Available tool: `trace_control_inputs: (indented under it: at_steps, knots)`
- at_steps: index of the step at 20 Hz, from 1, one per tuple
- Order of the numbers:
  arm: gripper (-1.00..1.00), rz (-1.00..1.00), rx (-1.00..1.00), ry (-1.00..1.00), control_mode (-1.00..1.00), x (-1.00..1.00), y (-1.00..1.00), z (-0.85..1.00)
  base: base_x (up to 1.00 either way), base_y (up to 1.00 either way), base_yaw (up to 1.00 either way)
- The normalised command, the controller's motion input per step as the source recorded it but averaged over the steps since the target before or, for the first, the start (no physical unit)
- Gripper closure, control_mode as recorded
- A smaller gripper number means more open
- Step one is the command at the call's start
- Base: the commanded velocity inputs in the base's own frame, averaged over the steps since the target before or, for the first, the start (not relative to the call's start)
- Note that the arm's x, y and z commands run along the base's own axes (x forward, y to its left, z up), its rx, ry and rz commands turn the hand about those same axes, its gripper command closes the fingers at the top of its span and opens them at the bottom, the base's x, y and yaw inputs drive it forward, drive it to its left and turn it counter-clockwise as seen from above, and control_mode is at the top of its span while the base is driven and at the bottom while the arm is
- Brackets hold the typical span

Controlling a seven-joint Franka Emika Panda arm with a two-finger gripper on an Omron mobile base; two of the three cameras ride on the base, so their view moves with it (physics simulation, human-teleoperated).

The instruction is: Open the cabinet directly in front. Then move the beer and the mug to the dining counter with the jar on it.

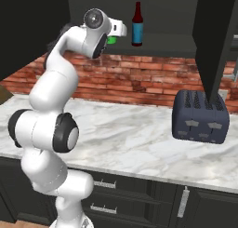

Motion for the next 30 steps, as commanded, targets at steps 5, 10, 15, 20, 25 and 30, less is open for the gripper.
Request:
trace_control_inputs:
  at_steps: [5, 10, 15, 20, 25, 30]
  knots:
    - [-1.0, 0.0, 0.0, 0.0, -1.0, 0.3, 0.0, -0.07, 0.0, 0.0, 0.0]
    - [-1.0, 0.0, 0.0, 0.0, -1.0, 0.28, 0.0, -0.12, 0.0, 0.0, 0.0]
    - [-1.0, 0.0, 0.0, 0.0, -1.0, 0.3, 0.0, -0.12, 0.0, 0.0, 0.0]
    - [1.0, 0.0, 0.0, 0.0, -1.0, 0.21, 0.0, -0.08, 0.0, 0.0, 0.0]
    - [1.0, 0.0, 0.0, 0.0, -1.0, 0.0, 0.0, 0.0, 0.0, 0.0, 0.0]
    - [1.0, 0.0, 0.0, 0.0, -1.0, -0.17, 0.0, 0.0, 0.0, 0.0, 0.0]
